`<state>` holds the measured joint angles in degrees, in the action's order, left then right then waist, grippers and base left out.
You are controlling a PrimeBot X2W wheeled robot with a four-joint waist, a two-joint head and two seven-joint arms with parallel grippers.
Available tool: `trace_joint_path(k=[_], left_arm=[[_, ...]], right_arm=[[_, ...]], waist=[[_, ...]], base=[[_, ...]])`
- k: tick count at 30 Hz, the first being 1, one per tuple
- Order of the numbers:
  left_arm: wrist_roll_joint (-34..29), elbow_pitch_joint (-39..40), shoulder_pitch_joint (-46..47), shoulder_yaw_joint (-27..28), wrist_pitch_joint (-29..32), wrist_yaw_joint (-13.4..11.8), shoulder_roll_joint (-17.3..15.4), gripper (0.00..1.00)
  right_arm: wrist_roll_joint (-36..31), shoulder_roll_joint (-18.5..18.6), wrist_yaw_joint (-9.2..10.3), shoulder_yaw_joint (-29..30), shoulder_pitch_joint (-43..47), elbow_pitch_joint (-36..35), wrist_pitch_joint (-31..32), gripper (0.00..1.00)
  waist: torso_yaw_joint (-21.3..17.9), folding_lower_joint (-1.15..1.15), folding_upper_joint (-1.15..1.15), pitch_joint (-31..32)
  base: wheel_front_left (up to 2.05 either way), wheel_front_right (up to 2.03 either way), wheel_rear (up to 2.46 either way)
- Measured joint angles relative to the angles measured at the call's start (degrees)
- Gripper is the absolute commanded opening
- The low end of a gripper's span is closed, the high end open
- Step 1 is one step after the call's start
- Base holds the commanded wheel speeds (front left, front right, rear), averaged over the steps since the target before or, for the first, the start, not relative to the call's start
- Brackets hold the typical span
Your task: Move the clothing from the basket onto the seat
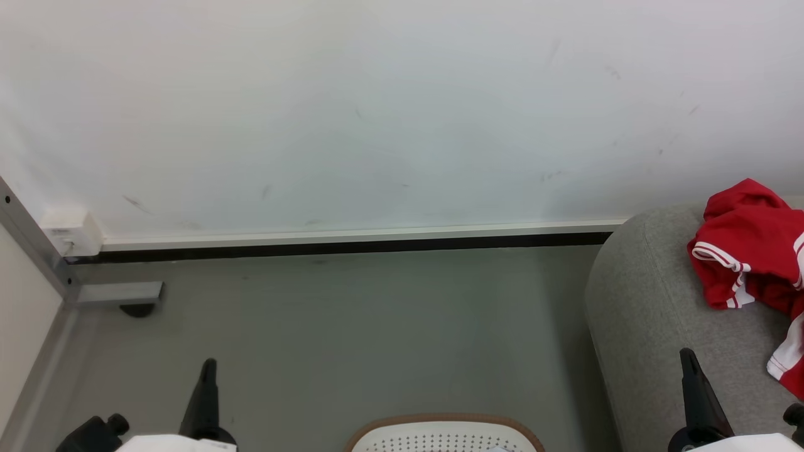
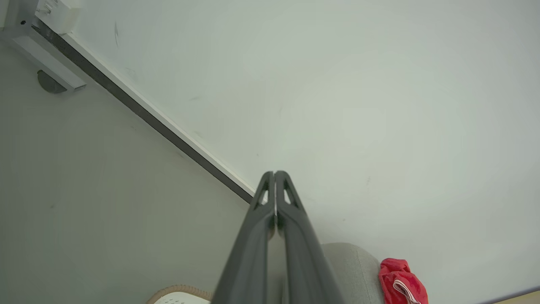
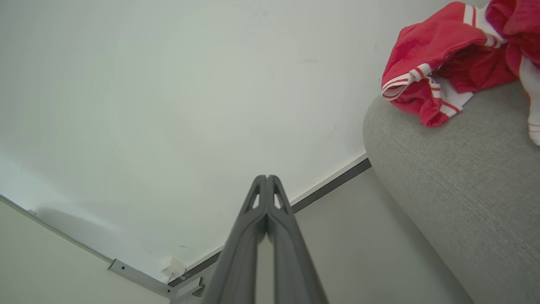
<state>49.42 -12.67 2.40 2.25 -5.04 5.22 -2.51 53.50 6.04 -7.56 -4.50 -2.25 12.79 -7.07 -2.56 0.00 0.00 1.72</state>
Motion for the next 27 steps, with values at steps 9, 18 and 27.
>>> trace_joint_path(k=[9, 18, 27], left_arm=[[6.3, 0.5, 0.5, 0.7, 1.7, -0.3, 0.0, 0.00], [12.2, 1.0, 0.9, 1.2, 3.3, -0.7, 0.0, 0.00], [17.1, 1.6, 1.2, 1.7, 4.6, -1.2, 0.0, 0.00]], right_arm=[[6.8, 0.8, 0.00, 0.4, -0.7, 0.1, 1.0, 0.00], [13.0, 1.2, 0.00, 0.5, -1.2, 0.2, 1.7, 0.00], [18.9, 1.7, 0.00, 0.5, -1.8, 0.3, 2.2, 0.00]], waist=[[0.3, 0.00, 0.00, -0.2], [0.5, 0.00, 0.00, -0.3], [0.8, 0.00, 0.00, -0.5]], base=[[0.00, 0.00, 0.00], [0.00, 0.00, 0.00], [0.00, 0.00, 0.00]])
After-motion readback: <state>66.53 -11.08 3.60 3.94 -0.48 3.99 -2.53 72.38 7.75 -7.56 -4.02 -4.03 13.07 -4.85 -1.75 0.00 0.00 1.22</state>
